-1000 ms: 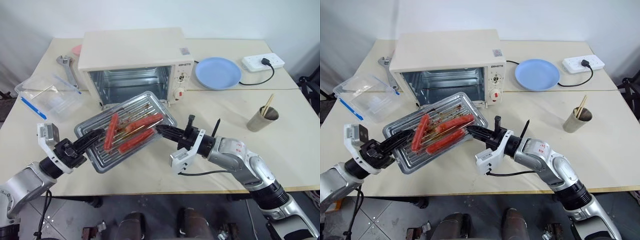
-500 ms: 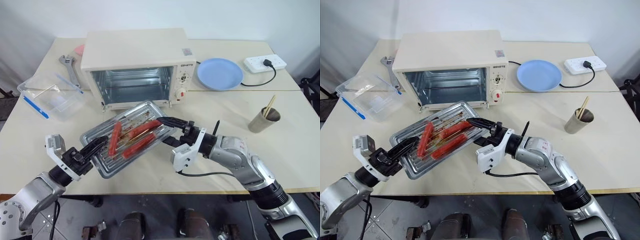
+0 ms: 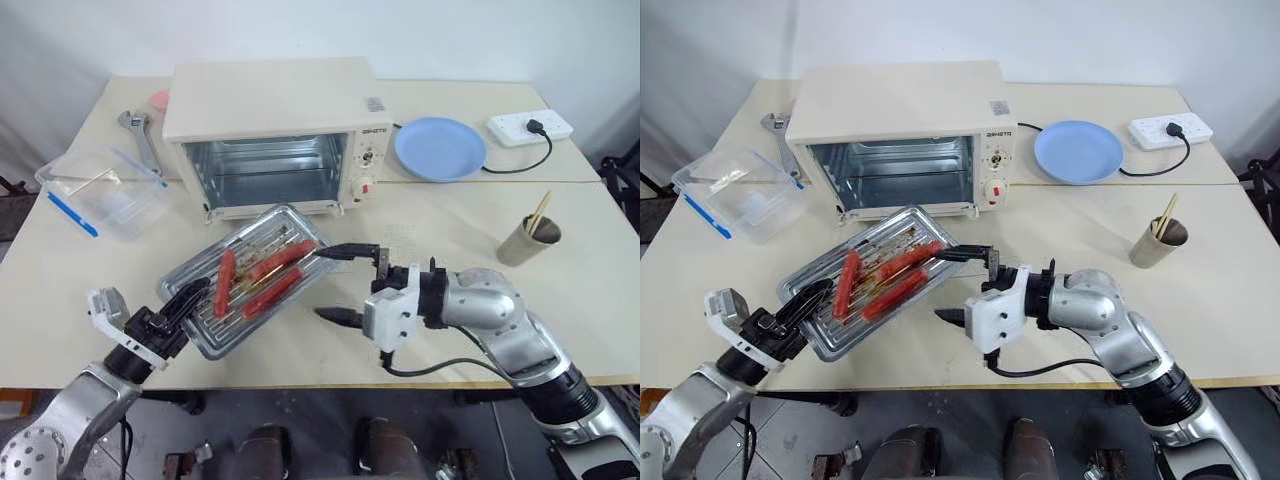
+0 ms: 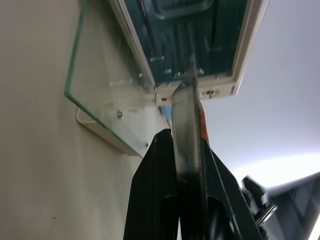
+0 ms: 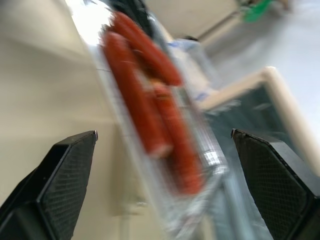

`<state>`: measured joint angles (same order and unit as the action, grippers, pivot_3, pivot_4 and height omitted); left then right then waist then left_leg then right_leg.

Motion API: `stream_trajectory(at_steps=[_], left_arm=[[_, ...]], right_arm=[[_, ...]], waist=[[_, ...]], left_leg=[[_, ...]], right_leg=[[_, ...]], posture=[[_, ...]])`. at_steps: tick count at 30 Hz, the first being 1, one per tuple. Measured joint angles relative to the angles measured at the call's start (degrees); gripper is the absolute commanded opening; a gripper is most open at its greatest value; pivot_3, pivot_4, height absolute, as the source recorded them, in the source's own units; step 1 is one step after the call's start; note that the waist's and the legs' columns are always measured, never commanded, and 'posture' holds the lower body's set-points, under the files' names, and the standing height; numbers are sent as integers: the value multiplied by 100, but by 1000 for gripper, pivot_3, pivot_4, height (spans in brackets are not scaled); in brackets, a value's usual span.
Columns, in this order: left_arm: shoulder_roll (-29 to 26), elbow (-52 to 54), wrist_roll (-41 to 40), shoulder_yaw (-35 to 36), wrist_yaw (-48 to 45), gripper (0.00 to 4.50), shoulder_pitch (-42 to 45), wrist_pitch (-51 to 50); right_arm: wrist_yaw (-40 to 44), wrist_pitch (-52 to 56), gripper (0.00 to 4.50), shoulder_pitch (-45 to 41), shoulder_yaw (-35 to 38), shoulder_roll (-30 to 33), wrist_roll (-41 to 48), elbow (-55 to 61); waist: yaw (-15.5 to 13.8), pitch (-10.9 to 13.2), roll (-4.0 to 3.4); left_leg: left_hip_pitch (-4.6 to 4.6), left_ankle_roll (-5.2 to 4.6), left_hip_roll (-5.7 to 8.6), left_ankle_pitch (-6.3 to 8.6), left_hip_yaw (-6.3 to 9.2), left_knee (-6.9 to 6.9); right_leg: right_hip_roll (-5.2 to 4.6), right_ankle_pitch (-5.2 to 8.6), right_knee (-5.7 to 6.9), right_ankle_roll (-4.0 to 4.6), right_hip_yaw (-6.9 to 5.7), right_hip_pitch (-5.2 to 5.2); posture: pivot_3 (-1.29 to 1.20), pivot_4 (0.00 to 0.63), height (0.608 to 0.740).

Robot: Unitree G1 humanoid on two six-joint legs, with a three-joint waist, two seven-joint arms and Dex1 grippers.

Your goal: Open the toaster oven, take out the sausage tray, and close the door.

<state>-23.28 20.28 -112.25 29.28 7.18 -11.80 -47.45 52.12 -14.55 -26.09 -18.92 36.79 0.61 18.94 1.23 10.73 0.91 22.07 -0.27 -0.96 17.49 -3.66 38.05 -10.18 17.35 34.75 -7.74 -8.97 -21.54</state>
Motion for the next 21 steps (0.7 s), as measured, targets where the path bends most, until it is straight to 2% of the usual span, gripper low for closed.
stream_trajectory(at_steps=[3, 7, 12, 17, 20, 21], left_arm=[[229, 299, 1, 11, 6, 0, -234, 147], [324, 590, 4, 165, 22, 0, -741, 364], [767, 1233, 3, 403, 20, 0, -1512, 916], [957, 1534, 3, 409, 9, 0, -1890, 1289], [1564, 1984, -2, 350, -145, 0, -2499, 1635], [1749, 2127, -5, 338, -221, 0, -2807, 1717]], right_arm=[[641, -48, 4480, 159, 274, 232, 905, -296], [1083, -386, 4480, 166, 481, 323, 1140, -1142], [1411, -220, 2879, -54, 449, 307, 1051, -2410], [1618, 272, 1106, -415, 451, 93, 1129, -3011], [1847, 808, 49, -960, 574, -277, 1356, -4009], [1924, 873, 14, -1081, 586, -329, 1353, -4309]], waist=[[-30, 0, 0], [-43, 0, 1], [-66, 1, 1], [-105, 1, 0], [-39, 1, 4], [-14, 1, 4]], left_leg=[[-1, -6, 3, 4, -1, 0], [-3, -8, -1, 5, -6, 1], [0, -9, -1, 6, -8, 5], [2, -10, -2, 8, -8, 9], [11, -18, -13, 18, -20, 12], [13, -25, -15, 24, -23, 15]], right_leg=[[-1, -1, -11, -1, 1, 8], [3, -1, -14, -1, 2, 7], [2, -1, -22, -1, 4, 7], [3, -1, -44, 1, 3, 8], [16, -23, -68, 12, 6, 15], [18, -25, -81, 11, 7, 18]], posture=[[0, 150, 740], [0, 150, 740], [0, 150, 740], [0, 150, 740], [0, 150, 740], [0, 150, 740]])
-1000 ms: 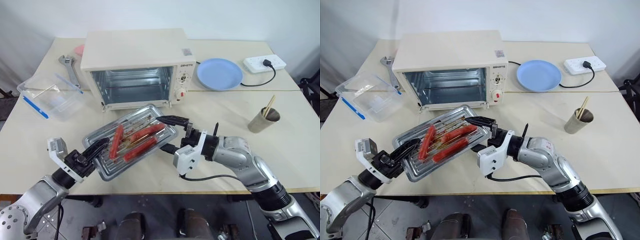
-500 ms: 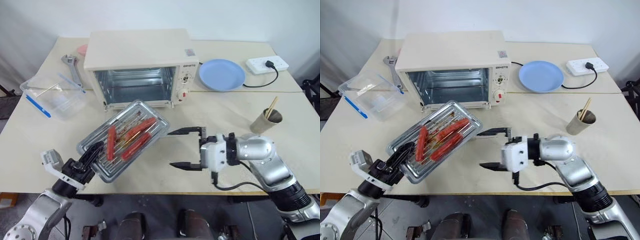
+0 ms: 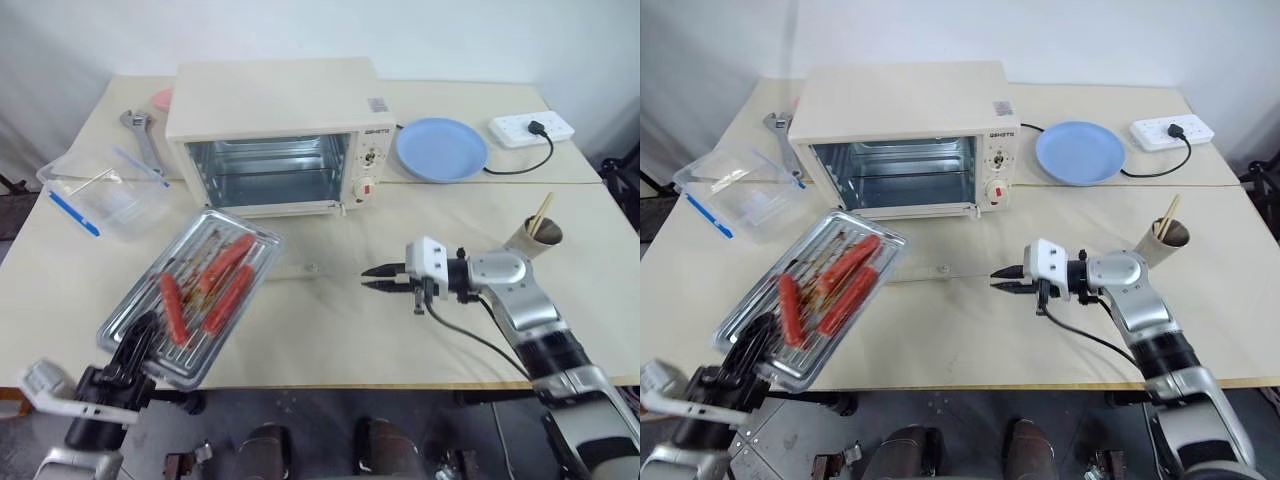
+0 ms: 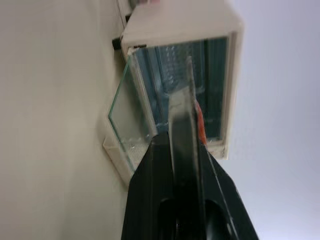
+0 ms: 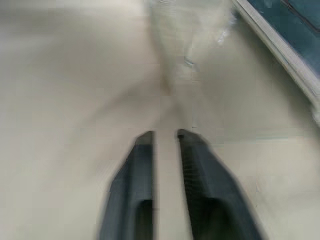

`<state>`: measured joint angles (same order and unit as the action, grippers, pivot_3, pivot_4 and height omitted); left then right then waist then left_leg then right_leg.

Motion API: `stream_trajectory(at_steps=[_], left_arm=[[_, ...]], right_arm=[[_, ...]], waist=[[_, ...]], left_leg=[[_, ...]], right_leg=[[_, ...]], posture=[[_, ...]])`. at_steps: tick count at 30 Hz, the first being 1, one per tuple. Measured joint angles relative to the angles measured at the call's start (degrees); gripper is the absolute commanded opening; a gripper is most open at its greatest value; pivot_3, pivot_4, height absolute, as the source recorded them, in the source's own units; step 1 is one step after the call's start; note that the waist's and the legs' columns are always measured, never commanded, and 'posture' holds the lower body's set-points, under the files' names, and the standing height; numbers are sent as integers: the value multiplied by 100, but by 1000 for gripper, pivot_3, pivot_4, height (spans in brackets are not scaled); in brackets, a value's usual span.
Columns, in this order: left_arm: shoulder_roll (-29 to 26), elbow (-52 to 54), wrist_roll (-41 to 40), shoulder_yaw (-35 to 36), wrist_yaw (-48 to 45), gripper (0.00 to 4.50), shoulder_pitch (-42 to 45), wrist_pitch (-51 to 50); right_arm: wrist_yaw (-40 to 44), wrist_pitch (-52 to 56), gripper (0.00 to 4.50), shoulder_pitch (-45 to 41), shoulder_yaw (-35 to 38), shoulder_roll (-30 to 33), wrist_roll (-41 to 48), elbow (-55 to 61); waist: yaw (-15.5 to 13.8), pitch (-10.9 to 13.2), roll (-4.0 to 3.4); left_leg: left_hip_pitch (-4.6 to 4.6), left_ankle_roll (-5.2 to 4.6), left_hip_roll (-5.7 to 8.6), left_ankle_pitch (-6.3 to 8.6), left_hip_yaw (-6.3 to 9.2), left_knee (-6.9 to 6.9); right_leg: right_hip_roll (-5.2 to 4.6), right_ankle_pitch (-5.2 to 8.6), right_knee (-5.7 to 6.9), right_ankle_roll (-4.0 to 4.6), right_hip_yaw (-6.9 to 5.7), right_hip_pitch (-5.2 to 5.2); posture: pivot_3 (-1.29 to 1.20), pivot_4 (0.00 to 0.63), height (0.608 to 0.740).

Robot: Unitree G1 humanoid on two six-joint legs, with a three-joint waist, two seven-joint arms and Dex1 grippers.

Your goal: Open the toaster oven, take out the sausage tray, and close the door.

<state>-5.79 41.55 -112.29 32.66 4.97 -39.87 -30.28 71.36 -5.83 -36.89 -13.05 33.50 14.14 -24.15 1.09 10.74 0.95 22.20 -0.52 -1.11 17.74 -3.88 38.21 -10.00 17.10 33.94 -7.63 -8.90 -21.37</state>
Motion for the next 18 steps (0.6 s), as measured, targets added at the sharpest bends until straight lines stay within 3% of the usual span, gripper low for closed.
stream_trajectory(at_steps=[3, 8, 18], left_arm=[[373, 91, 2, 58, -179, 0, -529, 346], [644, 116, 0, 136, -483, 0, -704, 784], [1030, -136, -4, 413, -519, 0, -573, 1471]], right_arm=[[265, -126, 14, -205, -5, -228, -75, -755], [338, -431, 14, -684, -8, -710, -295, -1759], [434, -798, 14, -1276, 258, -1309, -386, -2833]], waist=[[8, 3, -5], [4, 10, -17], [54, 17, -28]], left_leg=[[5, 0, -6, 9, -2, 0], [9, 7, -25, 13, -5, 27], [16, 18, -65, 49, -15, 80]], right_leg=[[11, 1, -14, 1, -3, -2], [26, 3, -16, 10, 0, -7], [62, 7, -1, 20, 7, -12]], posture=[[0, 150, 740], [0, 150, 740], [0, 150, 740]])
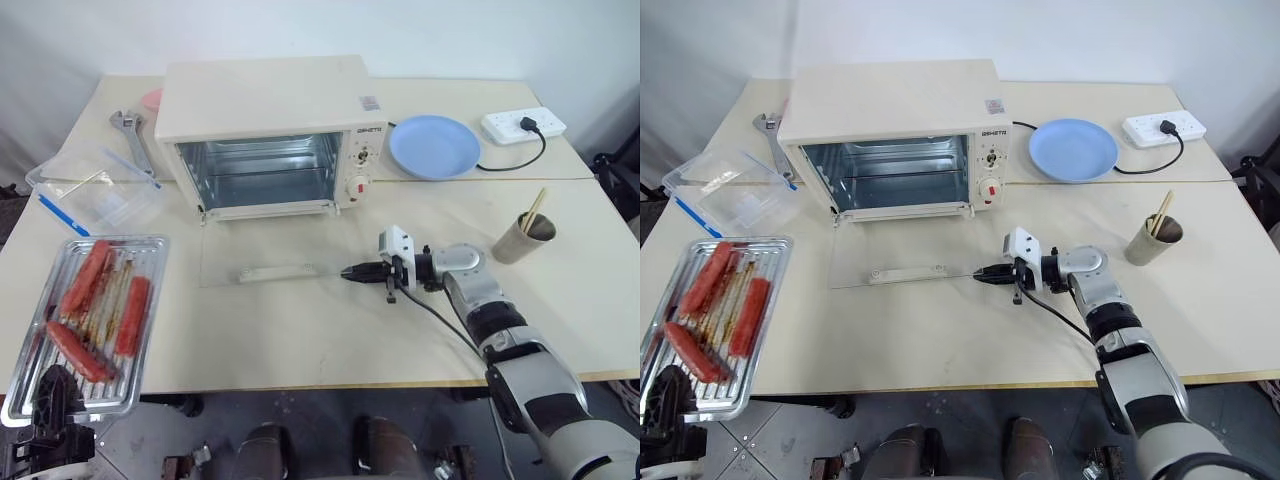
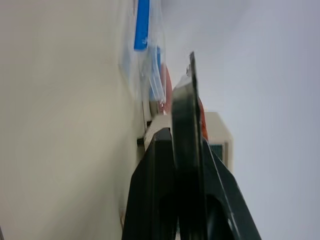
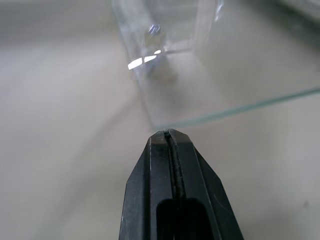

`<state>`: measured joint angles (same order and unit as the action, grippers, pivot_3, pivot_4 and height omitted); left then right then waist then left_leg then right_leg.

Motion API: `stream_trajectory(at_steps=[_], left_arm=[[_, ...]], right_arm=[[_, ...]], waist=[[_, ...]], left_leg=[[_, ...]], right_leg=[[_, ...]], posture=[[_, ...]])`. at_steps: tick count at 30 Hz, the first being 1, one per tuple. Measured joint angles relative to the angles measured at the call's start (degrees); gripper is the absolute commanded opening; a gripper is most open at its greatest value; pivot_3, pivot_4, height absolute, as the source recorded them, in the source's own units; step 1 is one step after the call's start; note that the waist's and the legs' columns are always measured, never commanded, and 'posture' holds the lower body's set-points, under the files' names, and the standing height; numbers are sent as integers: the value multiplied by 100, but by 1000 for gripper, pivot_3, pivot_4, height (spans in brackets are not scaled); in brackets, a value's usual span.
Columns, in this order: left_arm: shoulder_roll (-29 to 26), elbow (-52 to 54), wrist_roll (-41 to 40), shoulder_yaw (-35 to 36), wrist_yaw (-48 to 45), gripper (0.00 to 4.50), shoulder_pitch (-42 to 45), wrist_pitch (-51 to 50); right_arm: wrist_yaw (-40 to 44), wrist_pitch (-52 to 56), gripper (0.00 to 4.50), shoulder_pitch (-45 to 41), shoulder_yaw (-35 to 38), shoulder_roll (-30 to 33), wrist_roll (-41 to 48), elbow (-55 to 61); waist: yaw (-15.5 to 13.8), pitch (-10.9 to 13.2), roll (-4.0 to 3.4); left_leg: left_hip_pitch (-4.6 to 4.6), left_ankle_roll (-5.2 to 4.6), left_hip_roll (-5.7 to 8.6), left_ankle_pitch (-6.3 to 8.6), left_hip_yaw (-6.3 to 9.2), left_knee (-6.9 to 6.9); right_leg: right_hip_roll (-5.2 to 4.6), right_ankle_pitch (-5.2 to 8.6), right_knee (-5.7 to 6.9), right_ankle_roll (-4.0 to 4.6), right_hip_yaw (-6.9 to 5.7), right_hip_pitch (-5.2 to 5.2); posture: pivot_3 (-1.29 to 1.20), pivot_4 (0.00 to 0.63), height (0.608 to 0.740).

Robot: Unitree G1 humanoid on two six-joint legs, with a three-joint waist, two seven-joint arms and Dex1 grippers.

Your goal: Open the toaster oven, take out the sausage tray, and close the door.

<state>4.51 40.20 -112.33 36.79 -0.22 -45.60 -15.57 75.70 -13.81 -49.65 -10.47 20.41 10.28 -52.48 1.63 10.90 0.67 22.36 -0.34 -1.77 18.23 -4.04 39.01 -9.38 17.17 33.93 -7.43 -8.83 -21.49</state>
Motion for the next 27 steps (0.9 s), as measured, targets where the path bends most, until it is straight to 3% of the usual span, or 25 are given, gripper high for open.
stream_trajectory(at_steps=[10, 18, 27], left_arm=[[152, -446, -5, 389, 46, 0, 151, 85], [75, -542, -5, 209, 48, 0, 250, -340], [-406, -639, -5, 135, 75, 0, 305, -792]], right_arm=[[88, 377, 14, -651, 537, -221, 199, -41], [92, 631, 14, -1919, 1018, -297, 393, -183], [444, 929, 14, -1821, 1067, -192, 402, 100]], waist=[[-9, 5, -7], [0, 10, -16], [-7, 11, -18]], left_leg=[[4, -9, -2, 11, -10, 3], [2, -3, -11, 21, -20, 2], [5, -18, -9, 33, -44, 2]], right_leg=[[2, -1, 13, -2, 11, -4], [9, -1, 18, -2, 21, -13], [7, -2, 9, -4, 40, -20]], posture=[[0, 150, 740], [0, 150, 740], [0, 150, 740]])
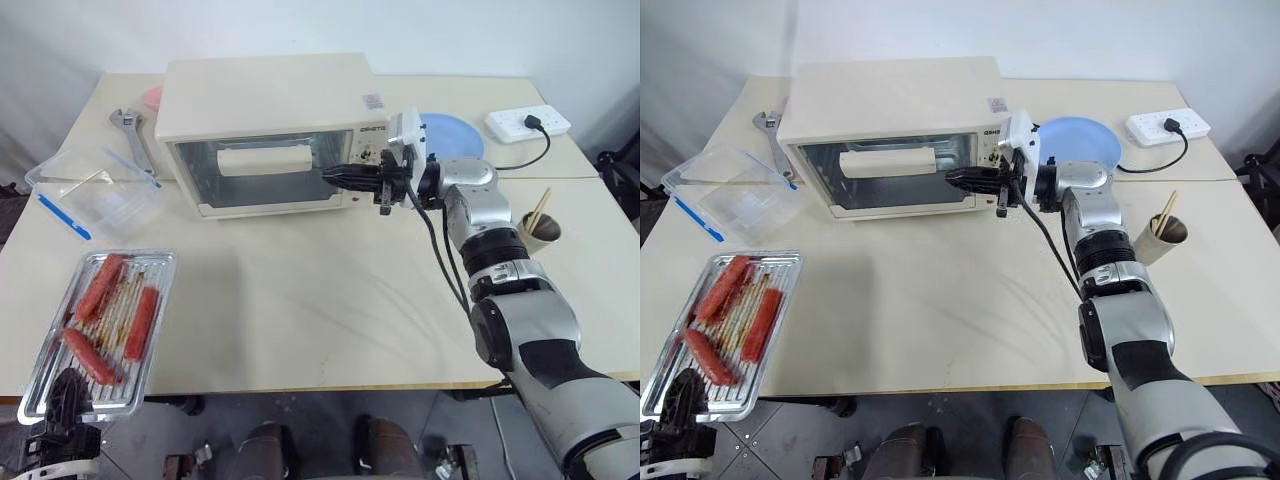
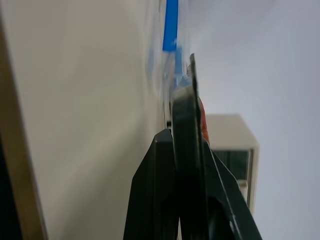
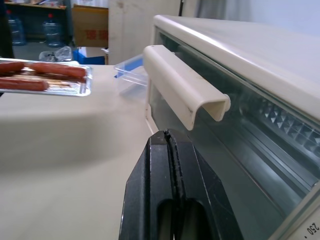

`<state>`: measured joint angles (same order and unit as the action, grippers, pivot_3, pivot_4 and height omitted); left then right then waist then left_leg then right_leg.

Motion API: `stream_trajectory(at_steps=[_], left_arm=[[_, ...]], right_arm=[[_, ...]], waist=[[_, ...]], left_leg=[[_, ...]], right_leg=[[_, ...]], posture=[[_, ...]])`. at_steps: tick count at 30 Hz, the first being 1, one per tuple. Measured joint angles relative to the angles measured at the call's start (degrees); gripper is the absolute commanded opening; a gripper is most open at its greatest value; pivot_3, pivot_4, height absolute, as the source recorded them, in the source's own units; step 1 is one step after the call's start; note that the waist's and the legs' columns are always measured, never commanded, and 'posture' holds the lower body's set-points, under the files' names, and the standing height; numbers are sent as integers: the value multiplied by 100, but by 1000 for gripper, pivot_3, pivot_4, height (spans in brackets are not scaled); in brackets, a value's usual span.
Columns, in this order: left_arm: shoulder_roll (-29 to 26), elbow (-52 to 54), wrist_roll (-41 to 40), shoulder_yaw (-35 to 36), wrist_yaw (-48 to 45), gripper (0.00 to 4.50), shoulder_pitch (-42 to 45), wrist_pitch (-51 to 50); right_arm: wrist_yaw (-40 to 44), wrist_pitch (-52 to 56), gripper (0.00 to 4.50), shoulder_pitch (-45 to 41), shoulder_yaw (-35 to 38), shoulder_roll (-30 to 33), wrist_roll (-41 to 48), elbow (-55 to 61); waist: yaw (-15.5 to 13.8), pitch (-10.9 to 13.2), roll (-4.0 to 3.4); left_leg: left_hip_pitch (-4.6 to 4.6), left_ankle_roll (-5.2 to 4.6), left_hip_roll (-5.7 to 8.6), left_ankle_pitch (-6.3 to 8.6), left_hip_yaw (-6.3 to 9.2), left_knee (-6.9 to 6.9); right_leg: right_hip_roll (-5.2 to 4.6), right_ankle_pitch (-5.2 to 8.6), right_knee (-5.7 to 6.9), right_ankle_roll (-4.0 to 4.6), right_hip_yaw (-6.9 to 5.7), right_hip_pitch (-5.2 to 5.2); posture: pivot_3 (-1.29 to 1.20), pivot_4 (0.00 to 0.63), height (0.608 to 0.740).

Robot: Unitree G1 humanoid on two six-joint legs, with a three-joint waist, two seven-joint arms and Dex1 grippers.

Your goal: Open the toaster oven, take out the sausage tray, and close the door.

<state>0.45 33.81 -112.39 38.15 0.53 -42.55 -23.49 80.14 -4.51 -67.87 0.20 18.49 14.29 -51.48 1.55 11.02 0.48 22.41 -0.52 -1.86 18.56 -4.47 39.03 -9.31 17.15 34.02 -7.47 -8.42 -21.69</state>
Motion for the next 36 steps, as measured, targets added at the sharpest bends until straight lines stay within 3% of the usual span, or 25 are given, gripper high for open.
stream_trajectory(at_steps=[4, 8, 15, 19, 24, 36], left_arm=[[-614, -76, 1, -50, 10, 0, 0, -481], [-1081, -174, 1, -100, 27, 0, 145, -877], [-1797, -569, 6, -167, 75, 0, 757, -1536], [-2574, -1352, 12, -235, 114, 0, 1834, -2193], [-2968, -2110, 16, -530, 68, 0, 2691, -3083], [-3936, -4681, 291, -2052, -85, 0, 5367, -4585]], right_arm=[[716, 624, 553, 506, -16, 305, 392, 897], [783, 944, 1884, 1161, -394, 1006, 1008, 1712], [813, 696, 4297, 1615, -925, 1535, 1879, 1990], [840, 308, 4406, 1852, -1127, 1722, 2129, 1844], [851, 194, 4406, 2012, -1140, 1928, 2384, 1732], [877, -219, 4406, 2409, -1579, 2688, 3249, 1849]], waist=[[-13, 1, -2], [-14, 5, -8], [14, 14, -23], [-69, 14, -24], [-64, 14, -23], [-102, 14, -23]], left_leg=[[0, 1, -1, 2, 3, 0], [-3, -2, 0, 4, 0, 0], [-26, 2, -1, 4, -49, -1], [-25, 5, 1, -4, -61, 3], [-14, -1, 5, 4, -99, 1], [-21, 14, -1, -5, -102, 2]], right_leg=[[1, 0, 0, 0, 0, 0], [-3, 0, -3, -1, 9, 1], [5, -1, 38, -2, 58, -26], [7, -1, 58, -2, 75, -37], [0, -7, 72, -12, 101, -77], [5, -7, 99, -13, 103, -86]], posture=[[0, 150, 740], [0, 150, 740], [0, 150, 740], [0, 150, 740], [0, 150, 740], [0, 150, 740]])
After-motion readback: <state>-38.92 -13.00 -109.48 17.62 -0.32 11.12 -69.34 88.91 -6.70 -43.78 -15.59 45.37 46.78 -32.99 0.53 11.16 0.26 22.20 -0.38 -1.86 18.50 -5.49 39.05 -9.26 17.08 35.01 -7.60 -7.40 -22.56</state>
